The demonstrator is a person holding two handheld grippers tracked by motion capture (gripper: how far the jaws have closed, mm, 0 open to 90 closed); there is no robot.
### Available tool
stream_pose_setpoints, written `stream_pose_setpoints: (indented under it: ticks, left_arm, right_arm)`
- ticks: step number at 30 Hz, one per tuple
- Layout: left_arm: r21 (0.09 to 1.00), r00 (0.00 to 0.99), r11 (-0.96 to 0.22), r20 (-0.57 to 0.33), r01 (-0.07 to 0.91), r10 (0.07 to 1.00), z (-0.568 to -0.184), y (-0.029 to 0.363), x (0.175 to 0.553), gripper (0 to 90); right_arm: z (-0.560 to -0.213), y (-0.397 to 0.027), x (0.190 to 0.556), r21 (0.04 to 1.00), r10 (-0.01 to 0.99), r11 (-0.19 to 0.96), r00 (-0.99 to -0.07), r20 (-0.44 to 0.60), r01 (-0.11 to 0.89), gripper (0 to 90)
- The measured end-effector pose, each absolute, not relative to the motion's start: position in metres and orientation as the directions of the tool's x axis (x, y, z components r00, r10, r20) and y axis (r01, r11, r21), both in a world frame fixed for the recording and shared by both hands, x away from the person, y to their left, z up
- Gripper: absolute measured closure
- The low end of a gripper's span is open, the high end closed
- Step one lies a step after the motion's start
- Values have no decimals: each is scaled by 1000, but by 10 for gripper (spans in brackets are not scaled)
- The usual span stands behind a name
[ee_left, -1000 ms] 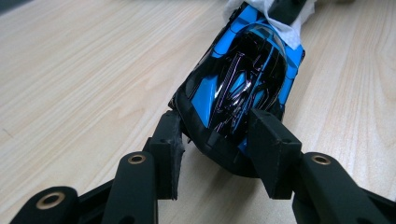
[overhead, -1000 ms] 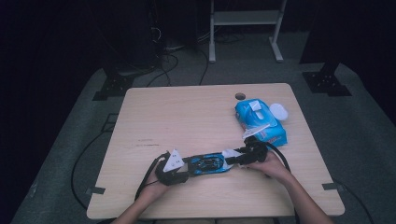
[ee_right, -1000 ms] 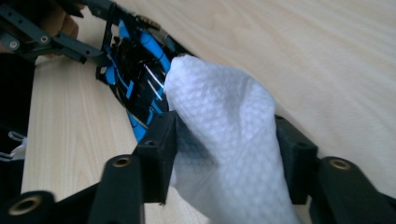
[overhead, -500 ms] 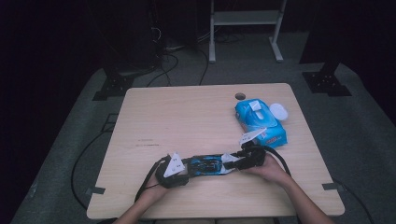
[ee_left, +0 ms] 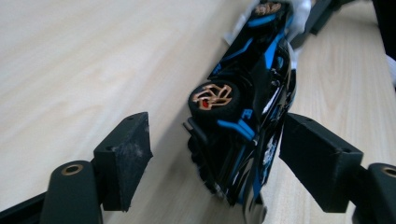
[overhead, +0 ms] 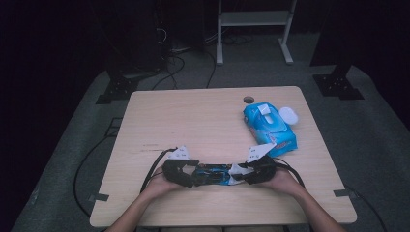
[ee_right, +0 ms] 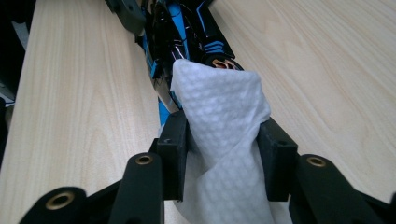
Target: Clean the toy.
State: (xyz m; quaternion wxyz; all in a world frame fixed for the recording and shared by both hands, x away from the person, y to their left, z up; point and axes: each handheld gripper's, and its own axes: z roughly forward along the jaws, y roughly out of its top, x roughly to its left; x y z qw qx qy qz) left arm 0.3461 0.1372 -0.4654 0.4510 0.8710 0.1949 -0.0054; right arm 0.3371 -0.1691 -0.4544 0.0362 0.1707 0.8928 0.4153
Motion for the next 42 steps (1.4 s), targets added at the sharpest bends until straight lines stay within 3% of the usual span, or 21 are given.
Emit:
stream_pose_setpoints:
  ticks: [1,5,9,13,18,22,25,28,30,35,42]
  left_arm:
    - [785,934,-526,-183,327,307,-466,135,345,369]
    - [788,947,-561,-84,254,312,-462,132,340,483]
    - [783,941,-583,-6,215,339,-460,129,346,496]
    - [793,925,-567,13,222,379,-458,123,357,494]
    - [798,909,-552,10,243,416,-462,118,361,497]
    - [812,899,-521,-12,264,437,-463,122,359,488]
    - [816,888,-475,-96,329,450,-463,127,362,425]
    - [814,885,-472,-103,337,455,-464,126,363,403]
    - [812,886,-484,-83,325,456,-465,125,362,485]
    - [823,882,-465,-90,327,462,-466,122,359,517]
    - [825,894,-490,-42,283,446,-463,117,351,574]
  right_arm:
    - [-454,-169,337,753,334,599,-940,74,272,598]
    - [-448,-169,338,751,353,612,-936,21,247,621]
    - [-447,-164,341,739,385,641,-920,-76,207,617]
    - [-440,-163,351,734,441,648,-886,-144,203,599]
    - [-446,-168,367,735,524,604,-849,-74,308,578]
    - [-448,-174,367,741,538,582,-842,-41,335,580]
    - [-446,-178,365,728,557,588,-829,-47,353,649]
    - [-443,-184,364,716,568,586,-823,-29,379,734]
    - [-440,-189,362,718,593,566,-805,-13,405,797]
    - [-422,-194,354,780,625,473,-780,30,409,829]
    - [-401,-145,356,805,549,461,-833,73,374,838]
